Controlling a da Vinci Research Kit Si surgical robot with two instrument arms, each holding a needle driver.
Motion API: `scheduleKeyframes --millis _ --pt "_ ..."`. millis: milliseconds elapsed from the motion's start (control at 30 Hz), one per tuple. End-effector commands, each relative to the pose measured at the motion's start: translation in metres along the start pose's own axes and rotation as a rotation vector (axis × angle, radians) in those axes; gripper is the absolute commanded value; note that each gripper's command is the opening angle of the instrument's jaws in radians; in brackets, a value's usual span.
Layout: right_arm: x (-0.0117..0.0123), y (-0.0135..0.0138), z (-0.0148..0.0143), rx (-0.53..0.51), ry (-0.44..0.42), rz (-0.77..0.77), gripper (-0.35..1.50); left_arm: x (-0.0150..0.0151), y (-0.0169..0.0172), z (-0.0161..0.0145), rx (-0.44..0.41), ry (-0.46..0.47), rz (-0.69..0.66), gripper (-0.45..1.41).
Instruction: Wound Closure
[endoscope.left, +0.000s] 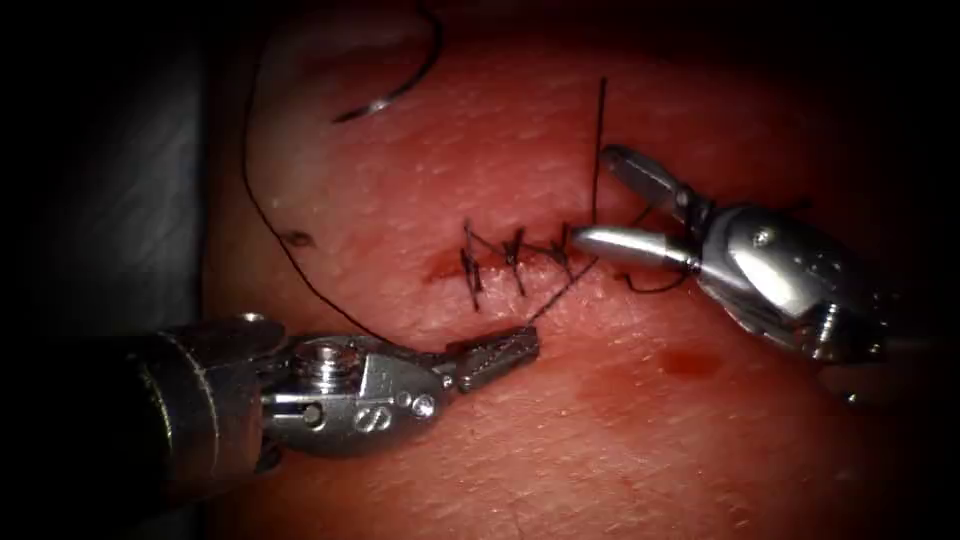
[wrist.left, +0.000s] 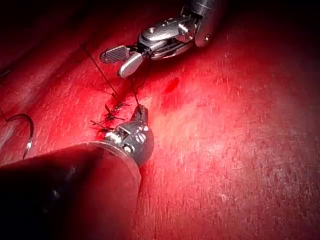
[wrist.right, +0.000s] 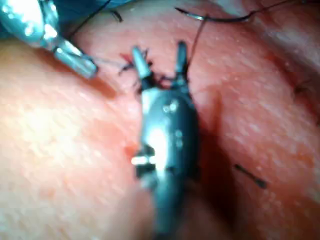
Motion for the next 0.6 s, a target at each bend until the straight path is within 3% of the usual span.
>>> scheduleKeyframes --millis 33,600 --pt "-0.0009 -0.0007 0.0003 0.002 -0.001 0.003 0.61 -0.0001 0.0006 0.0007 -0.001 0.001 -0.001 -0.45" --pt "-0.0022 -0.0001 -0.0001 -0.085 -0.041 -0.023 0.76 0.0000 0.0004 -0.0024 -0.027 0.001 0.050 -0.45"
